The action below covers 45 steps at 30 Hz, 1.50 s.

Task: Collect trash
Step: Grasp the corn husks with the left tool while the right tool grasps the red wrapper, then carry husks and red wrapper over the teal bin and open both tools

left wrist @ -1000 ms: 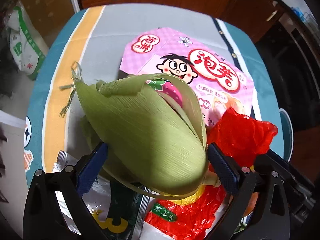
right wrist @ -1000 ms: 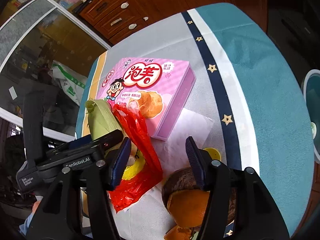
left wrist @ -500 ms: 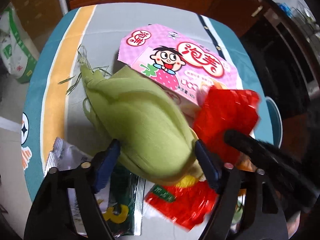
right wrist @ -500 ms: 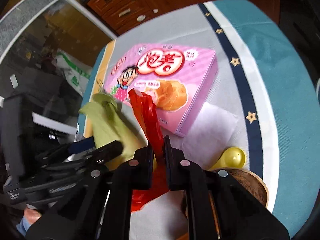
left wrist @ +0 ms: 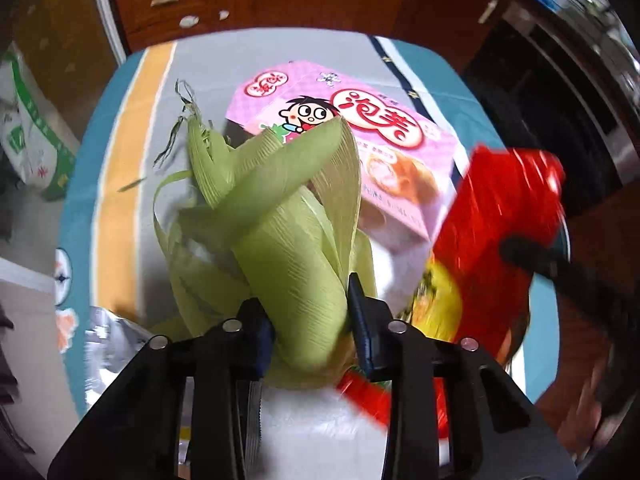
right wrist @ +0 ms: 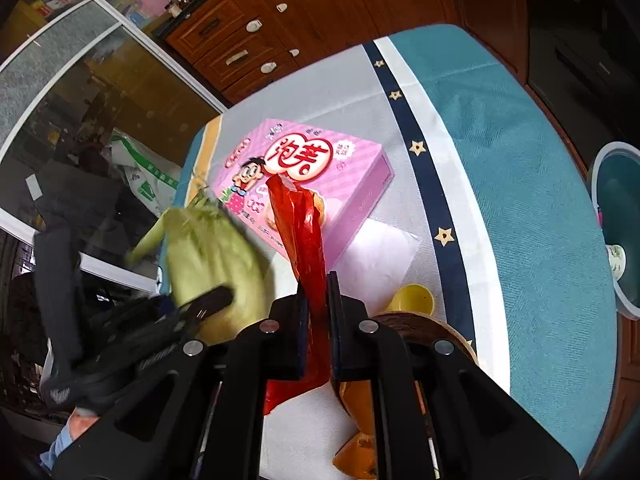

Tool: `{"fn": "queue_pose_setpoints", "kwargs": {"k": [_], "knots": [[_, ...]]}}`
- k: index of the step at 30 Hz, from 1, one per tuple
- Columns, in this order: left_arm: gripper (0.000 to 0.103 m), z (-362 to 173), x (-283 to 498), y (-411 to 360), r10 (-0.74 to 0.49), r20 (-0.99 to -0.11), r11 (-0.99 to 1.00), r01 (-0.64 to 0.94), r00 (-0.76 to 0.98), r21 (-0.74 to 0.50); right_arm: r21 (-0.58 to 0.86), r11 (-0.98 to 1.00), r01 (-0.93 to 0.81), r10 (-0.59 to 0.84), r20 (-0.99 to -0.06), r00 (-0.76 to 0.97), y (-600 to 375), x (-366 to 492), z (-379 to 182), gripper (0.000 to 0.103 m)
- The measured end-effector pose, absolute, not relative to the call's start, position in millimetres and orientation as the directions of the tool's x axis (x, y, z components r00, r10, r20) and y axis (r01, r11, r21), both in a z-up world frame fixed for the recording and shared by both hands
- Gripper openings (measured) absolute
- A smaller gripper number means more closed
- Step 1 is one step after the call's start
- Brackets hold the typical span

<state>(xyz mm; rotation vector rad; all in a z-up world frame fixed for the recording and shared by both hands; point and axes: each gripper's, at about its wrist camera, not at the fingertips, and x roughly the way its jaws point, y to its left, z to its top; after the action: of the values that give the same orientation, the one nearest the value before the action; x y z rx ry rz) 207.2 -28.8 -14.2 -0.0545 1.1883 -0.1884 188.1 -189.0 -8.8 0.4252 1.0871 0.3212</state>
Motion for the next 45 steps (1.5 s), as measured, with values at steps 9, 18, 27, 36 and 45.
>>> {"fn": "queue_pose_setpoints", "kwargs": {"k": [9, 18, 27, 36, 45], "knots": [[0.03, 36.1, 162.0, -19.7, -0.255, -0.857, 0.958, 0.237, 0.448, -0.161, 0.481, 0.875, -0.061, 0.443, -0.742, 0.503, -198.7, 171.8, 23.3, 0.008], [0.03, 85.1, 172.7, -52.3, -0.382, -0.783, 0.907, 0.36, 0.491, -0.217, 0.467, 0.884, -0.002, 0.367, -0.692, 0.622, -246.8, 146.4, 65.7, 0.008], [0.03, 108.7, 172.1, -140.4, -0.431, -0.772, 0.847, 0.505, 0.467, -0.168, 0.464, 0.882, 0.079, 0.275, -0.645, 0.713, -319.3, 123.0, 89.5, 0.008], [0.03, 74.8, 178.3, -307.5, -0.457, -0.819, 0.705, 0.703, 0.347, -0.095, 0.425, 0.862, 0.276, 0.102, -0.68, 0.726, -436.5, 96.7, 63.3, 0.008], [0.03, 25.5, 190.5, -426.8, -0.453, -0.854, 0.602, 0.794, 0.255, -0.082, 0.341, 0.829, 0.443, -0.026, -0.768, 0.64, -534.8, 103.2, 13.8, 0.008]]}}
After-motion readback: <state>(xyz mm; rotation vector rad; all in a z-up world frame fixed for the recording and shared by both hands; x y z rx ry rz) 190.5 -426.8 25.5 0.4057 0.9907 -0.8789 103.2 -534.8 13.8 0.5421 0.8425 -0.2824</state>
